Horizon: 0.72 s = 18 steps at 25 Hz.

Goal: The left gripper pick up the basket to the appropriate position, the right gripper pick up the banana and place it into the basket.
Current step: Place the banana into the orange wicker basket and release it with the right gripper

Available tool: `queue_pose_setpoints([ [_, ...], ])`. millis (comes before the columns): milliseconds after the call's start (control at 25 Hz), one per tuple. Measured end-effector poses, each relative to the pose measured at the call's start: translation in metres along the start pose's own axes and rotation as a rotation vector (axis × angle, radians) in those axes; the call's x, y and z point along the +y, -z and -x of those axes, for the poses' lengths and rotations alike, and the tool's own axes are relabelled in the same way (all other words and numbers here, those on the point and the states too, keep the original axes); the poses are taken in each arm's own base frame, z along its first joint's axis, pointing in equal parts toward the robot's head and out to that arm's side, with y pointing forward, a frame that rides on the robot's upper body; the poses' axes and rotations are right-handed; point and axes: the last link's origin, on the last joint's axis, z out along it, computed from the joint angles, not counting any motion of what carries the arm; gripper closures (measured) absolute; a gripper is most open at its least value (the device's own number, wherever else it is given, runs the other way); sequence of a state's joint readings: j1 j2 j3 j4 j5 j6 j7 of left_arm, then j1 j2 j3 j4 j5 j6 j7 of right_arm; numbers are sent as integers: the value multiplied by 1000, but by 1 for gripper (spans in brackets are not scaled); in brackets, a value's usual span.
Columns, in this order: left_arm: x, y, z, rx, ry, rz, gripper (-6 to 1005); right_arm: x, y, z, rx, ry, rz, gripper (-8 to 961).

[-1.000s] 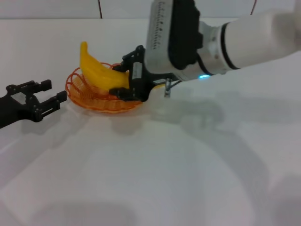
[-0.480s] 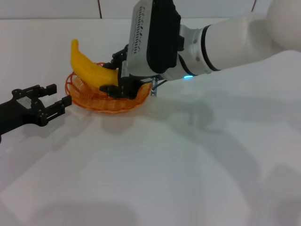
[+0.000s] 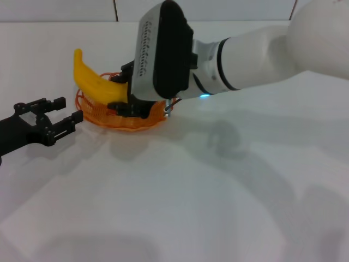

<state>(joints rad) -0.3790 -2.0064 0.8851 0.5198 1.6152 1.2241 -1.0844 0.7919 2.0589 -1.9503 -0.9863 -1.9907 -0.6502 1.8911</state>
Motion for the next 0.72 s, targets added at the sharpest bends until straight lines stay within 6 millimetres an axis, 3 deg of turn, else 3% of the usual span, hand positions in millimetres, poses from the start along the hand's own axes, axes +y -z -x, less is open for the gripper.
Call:
queue_pose_setpoints([
  [720, 0, 0, 0, -3, 0, 2, 443, 0, -6, 1, 10, 17, -2, 451],
])
